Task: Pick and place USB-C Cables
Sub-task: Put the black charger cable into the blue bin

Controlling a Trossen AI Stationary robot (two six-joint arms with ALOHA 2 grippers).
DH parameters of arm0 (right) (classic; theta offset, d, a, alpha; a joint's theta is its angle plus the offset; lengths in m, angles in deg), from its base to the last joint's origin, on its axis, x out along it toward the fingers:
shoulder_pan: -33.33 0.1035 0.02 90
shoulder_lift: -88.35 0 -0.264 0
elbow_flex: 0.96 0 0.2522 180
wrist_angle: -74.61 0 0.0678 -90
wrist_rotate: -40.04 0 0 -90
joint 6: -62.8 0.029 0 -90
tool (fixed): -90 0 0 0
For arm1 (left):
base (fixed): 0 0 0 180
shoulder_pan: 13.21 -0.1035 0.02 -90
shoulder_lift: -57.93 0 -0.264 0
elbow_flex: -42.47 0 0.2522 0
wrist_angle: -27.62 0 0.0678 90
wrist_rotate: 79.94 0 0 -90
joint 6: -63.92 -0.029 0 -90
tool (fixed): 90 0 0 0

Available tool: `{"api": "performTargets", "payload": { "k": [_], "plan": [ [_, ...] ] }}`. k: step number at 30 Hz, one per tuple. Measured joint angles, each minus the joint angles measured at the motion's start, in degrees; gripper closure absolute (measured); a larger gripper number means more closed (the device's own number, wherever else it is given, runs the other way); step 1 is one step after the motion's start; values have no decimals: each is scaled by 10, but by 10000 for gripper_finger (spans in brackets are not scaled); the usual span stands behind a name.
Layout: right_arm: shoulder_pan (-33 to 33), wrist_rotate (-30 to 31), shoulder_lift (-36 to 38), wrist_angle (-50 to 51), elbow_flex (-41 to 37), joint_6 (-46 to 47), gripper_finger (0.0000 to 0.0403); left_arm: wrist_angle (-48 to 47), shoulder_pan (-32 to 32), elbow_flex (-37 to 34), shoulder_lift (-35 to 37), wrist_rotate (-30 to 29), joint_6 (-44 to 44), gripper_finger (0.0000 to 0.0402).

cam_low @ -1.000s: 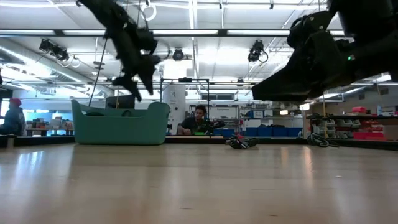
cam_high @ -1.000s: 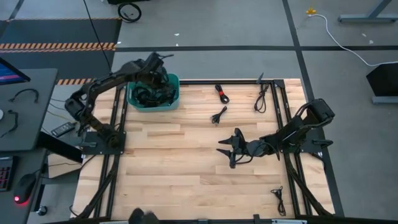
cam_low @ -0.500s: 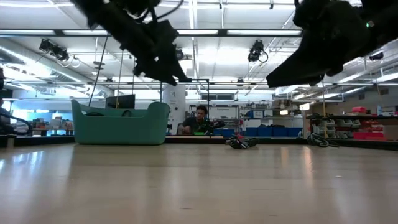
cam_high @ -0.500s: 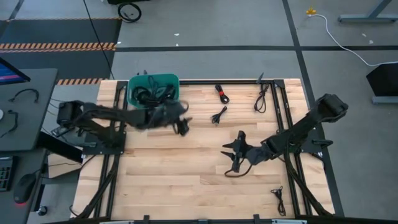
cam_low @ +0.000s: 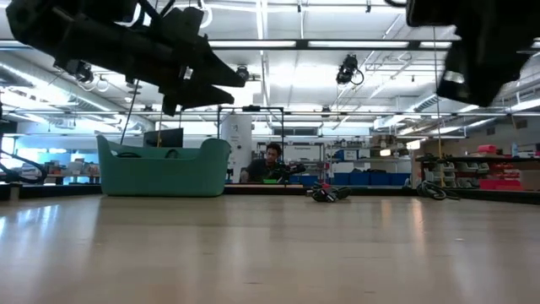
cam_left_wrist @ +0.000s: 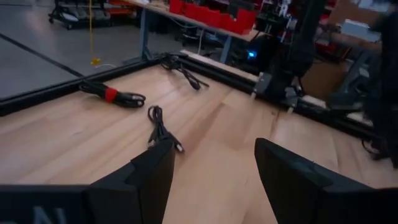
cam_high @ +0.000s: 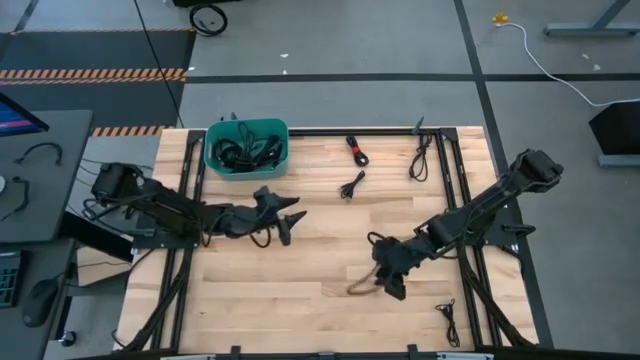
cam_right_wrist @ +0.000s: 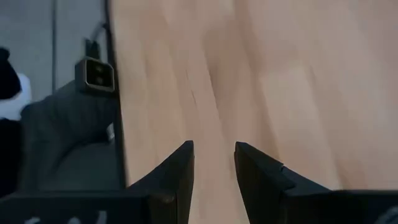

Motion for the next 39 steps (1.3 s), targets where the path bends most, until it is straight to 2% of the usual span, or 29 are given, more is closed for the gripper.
{"api": "performTargets", "payload": {
  "k": [4,9,13,19,22,26,31,39],
  "plan": [
    [1,-52,4,123,22,154,282,-11,13,0,0,-1,2,173],
    [63,-123,2,235,21,337,275,-16,22,0,-7,-2,2,173],
    [125,-178,-4,244,21,455,245,-15,22,0,-17,-4,2,173],
    [190,-213,-8,261,21,626,177,-18,20,0,-40,-17,11,175],
    [217,-238,-21,287,21,707,158,-16,20,0,-53,-20,16,176],
    [242,-278,-57,297,21,728,156,-17,20,0,-70,-21,33,179],
    [241,-253,-116,279,21,685,174,-14,20,0,-89,-21,49,178],
    [207,-260,-204,168,21,559,251,0,20,0,-91,-27,59,184]
  ]
}}
